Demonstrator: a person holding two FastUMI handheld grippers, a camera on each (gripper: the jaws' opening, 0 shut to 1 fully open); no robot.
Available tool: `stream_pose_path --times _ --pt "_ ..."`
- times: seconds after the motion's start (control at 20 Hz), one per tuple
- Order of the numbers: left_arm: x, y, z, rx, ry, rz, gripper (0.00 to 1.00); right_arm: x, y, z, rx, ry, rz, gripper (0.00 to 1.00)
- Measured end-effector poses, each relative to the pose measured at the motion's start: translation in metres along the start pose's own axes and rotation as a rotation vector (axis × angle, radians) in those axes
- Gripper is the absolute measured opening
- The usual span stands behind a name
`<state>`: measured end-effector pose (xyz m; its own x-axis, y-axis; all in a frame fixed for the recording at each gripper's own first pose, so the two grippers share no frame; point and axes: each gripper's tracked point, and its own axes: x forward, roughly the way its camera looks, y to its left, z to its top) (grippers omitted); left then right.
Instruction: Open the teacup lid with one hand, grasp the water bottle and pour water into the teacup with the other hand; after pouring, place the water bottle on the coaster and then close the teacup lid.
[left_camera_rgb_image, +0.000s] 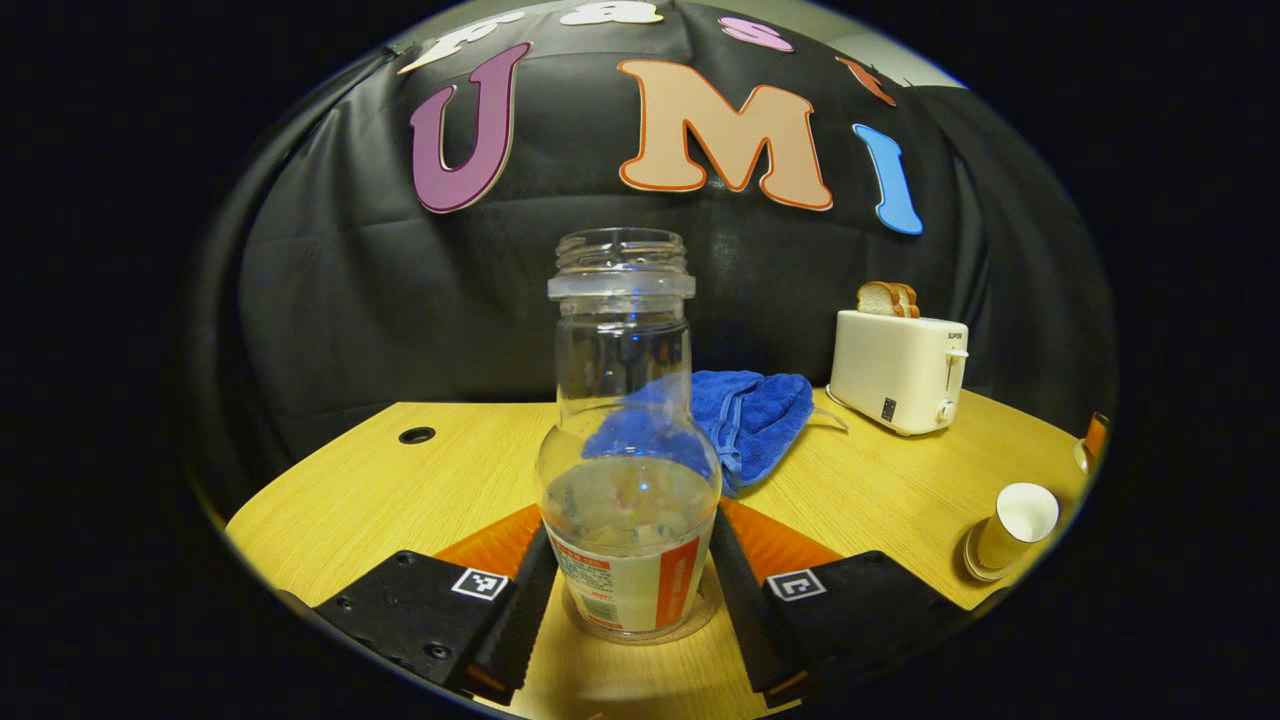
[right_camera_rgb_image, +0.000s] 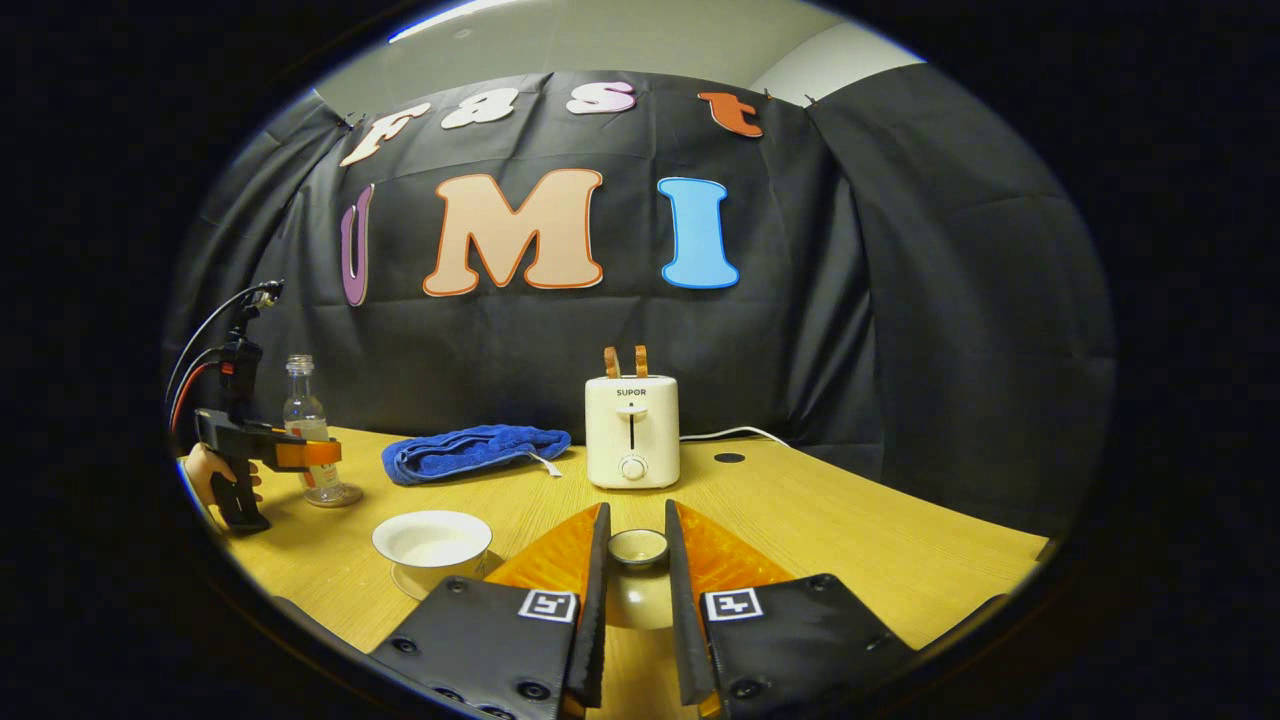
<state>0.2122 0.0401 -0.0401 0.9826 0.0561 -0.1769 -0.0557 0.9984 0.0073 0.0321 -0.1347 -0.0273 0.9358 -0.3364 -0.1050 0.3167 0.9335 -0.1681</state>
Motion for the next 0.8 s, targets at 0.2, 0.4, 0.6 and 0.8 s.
stream_pose_path --times 0.2,0.4,0.6,0.8 --pt "-0.009 -0.001 0.011 0.033 -0.079 0.018 0.84 0.0 0.001 0.0 0.0 -0.001 0.004 0.33" --pt "-0.019 0.002 0.02 0.036 -0.155 0.045 0.84 0.0 0.002 0.001 0.0 -0.005 0.013 0.32" --pt "-0.025 0.003 0.024 0.007 -0.197 0.039 0.84 0.0 0.003 0.001 0.0 -0.005 0.019 0.32" --pt "-0.03 0.002 0.023 -0.005 -0.197 0.02 0.86 -0.001 0.005 0.001 0.001 -0.006 0.033 0.31"
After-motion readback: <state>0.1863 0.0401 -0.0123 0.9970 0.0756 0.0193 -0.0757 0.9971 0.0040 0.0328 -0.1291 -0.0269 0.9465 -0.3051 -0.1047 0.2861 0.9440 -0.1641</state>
